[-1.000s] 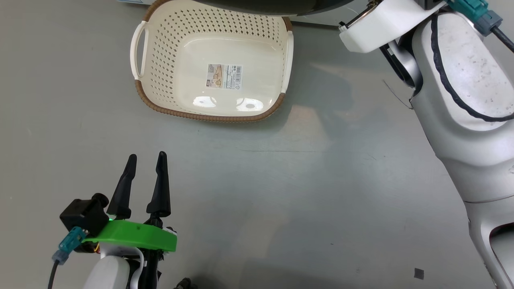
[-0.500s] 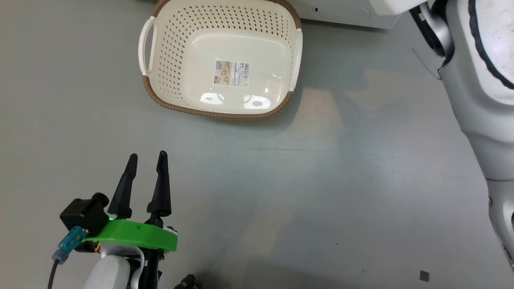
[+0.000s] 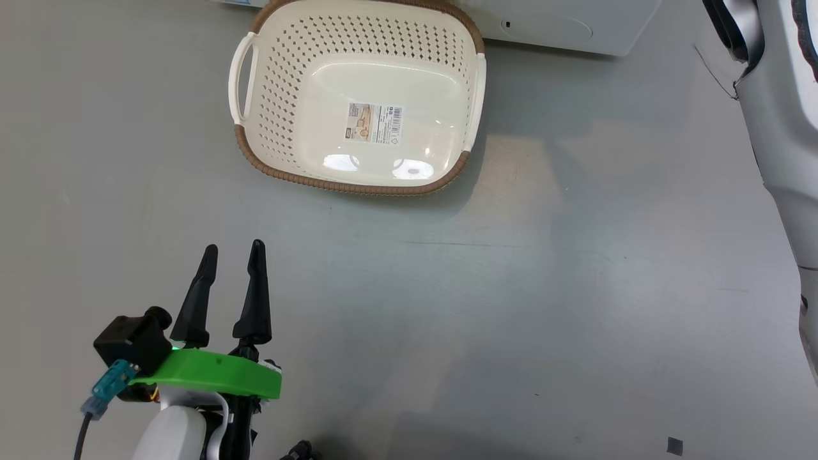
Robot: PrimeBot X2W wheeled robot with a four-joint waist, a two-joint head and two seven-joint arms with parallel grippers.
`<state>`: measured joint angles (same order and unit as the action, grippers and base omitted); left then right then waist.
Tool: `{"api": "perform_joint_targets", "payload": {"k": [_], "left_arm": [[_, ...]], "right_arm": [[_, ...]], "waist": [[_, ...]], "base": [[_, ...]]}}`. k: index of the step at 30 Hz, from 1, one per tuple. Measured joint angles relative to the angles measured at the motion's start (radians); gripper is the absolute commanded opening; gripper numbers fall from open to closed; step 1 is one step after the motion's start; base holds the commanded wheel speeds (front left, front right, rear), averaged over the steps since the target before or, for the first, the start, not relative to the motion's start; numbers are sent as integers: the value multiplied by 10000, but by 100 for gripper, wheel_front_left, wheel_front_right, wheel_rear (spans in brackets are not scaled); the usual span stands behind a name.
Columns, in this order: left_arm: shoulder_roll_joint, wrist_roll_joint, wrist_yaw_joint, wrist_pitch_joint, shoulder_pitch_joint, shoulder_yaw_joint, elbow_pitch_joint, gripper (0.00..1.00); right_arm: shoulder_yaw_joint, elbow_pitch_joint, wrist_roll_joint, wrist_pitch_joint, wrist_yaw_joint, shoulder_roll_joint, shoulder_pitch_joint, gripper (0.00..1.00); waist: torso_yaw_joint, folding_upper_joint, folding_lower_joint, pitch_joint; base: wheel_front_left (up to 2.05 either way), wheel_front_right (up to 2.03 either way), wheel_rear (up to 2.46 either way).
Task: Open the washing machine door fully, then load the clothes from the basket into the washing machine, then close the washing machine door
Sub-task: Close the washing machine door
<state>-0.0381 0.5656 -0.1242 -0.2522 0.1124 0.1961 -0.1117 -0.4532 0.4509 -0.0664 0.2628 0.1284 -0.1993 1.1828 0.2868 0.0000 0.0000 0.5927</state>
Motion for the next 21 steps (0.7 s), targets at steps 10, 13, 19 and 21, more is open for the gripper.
{"api": "perform_joint_targets", "payload": {"k": [10,13,19,21], "left_arm": [[8,98,0,0,207,-316,-82,100],[10,136,0,0,243,-537,-111,100],[19,259,0,0,242,-993,-165,100],[23,259,0,0,218,-1160,-167,100]], "right_arm": [[125,-748,-121,-2,-90,81,-1307,39],[46,-1070,-169,-2,-90,157,-1988,54],[-67,-1793,-282,-2,-90,336,-3163,100],[-77,-2006,-311,-2,-90,378,-3623,100]], "waist": [[-172,0,0,-576],[-260,0,0,-872],[-521,0,0,-1580],[-635,0,0,-1834]], "base": [[0,0,0],[0,0,0],[0,0,0],[0,0,0]]}}
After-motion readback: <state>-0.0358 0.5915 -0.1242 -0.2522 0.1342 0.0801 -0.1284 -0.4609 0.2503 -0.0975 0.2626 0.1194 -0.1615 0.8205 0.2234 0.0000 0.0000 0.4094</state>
